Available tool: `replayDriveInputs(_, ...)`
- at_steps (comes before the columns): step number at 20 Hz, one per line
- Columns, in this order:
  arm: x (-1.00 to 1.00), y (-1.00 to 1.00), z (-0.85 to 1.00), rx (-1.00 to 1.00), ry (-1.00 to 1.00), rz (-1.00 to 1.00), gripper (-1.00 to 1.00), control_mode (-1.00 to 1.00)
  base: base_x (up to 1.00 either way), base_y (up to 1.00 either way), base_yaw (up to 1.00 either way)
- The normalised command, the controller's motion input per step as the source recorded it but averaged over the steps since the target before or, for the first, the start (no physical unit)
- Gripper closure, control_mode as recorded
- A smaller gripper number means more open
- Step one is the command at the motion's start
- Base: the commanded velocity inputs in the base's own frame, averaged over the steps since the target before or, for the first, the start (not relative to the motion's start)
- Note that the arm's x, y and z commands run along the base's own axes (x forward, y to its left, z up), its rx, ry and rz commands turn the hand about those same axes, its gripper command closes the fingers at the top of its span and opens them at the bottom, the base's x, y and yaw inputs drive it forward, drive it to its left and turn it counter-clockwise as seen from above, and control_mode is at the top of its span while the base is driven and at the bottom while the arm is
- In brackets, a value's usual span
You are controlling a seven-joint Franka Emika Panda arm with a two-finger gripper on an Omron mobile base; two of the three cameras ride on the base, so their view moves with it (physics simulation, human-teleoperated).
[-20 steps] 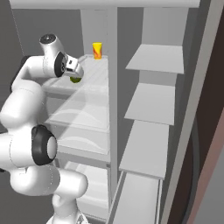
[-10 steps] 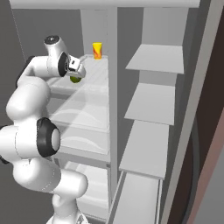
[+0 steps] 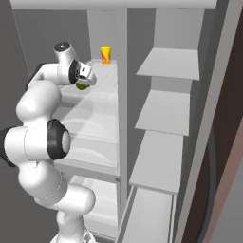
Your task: Take the mushroom and lime from the fridge shelf and place them in the freezer drawer to begin freezing them.
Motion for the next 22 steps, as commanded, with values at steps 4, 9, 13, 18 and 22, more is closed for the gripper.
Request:
replayDriveInputs(4,0.34,0.00,-0.10,0.00,0.00,0.00,-1.00,-1.00,0.00,0.00,0.00)
replayDriveInputs(9,0.12,0.00,-0.09,0.00,0.00,0.00,-1.00,-1.00,0.00,0.00,0.00)
replayDriveInputs(13,0.00,0.00,-0.20,0.00,0.00,0.00,-1.00,-1.00,0.00,0.00,0.00)
replayDriveInputs(18,-0.01,0.00,-0.36,0.00,0.00,0.00,1.00,-1.00,0.00,0.00,0.00)
replayDriveInputs(22,-0.02,0.00,-0.30,0.00,0.00,0.00,1.00,-1.00,0.00,0.00,0.00)
